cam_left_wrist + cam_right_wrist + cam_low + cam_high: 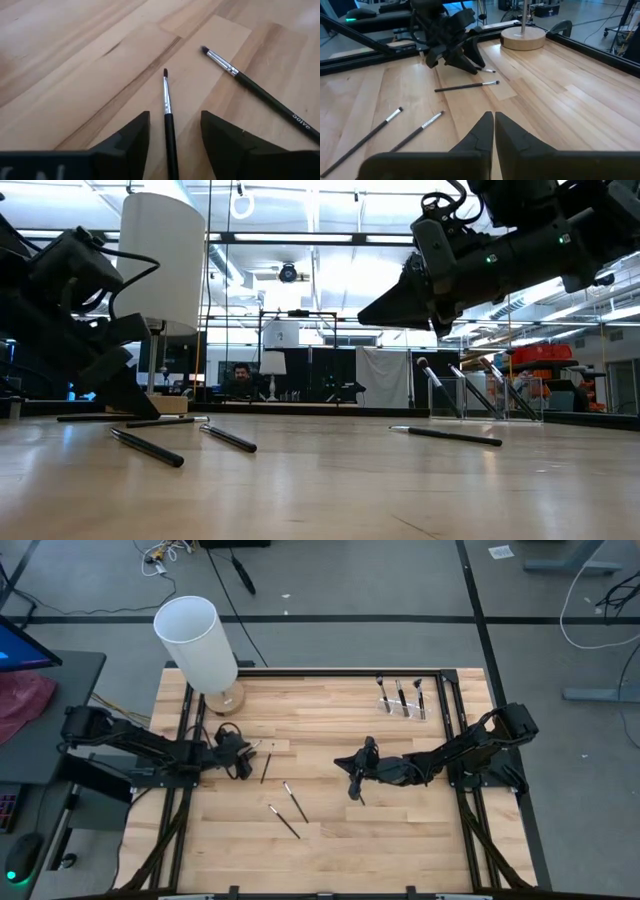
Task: Put items in baskets/containers
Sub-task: Put the eyeshadow brush into the transparent organizer
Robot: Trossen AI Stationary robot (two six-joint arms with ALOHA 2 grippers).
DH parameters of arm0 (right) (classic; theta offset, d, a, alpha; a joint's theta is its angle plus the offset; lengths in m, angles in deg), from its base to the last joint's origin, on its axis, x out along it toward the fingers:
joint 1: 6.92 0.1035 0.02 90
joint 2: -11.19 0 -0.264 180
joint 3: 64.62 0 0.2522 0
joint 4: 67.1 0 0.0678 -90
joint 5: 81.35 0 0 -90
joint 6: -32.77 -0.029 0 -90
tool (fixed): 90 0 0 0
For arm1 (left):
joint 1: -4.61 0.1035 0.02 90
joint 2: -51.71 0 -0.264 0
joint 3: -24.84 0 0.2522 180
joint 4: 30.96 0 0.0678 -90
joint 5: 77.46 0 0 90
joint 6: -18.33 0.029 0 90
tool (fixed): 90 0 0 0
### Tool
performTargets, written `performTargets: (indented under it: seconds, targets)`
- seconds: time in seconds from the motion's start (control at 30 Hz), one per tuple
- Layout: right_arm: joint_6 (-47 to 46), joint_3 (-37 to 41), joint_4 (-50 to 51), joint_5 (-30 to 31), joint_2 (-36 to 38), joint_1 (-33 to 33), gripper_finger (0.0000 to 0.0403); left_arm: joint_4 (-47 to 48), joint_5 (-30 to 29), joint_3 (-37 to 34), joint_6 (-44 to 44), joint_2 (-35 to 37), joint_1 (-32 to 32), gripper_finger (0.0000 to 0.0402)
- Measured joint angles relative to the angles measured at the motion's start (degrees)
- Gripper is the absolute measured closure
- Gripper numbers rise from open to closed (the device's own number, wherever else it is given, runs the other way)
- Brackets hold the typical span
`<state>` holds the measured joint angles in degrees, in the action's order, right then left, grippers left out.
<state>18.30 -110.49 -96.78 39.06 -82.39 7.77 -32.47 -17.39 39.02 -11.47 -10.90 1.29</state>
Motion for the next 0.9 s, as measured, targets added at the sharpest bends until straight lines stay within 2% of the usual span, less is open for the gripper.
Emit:
performTargets:
  seconds: [0.13,0.33,0.63,0.9]
  targets:
    - [0.4,0.0,-0.81,0.09,0.0,-0.06,0.0382,1.27,1.87,0.17,-2.42,-0.88,1.65,0.0277]
    - [0.67,0.0,-1.9,0.17,0.0,-0.07,0.0382,0.62,3.91,0.39,-4.51,-3.37,3.45,0.0382]
    - [1.72,0.0,-2.64,-0.02,0.0,2.0,0.0382,-0.15,5.13,0.24,-4.42,-3.21,3.57,0.0389]
    - [1.52,0.0,-3.51,-0.06,0.0,3.22,0.0382,1.1,7.52,1.82,-2.14,-0.11,3.53,0.0391]
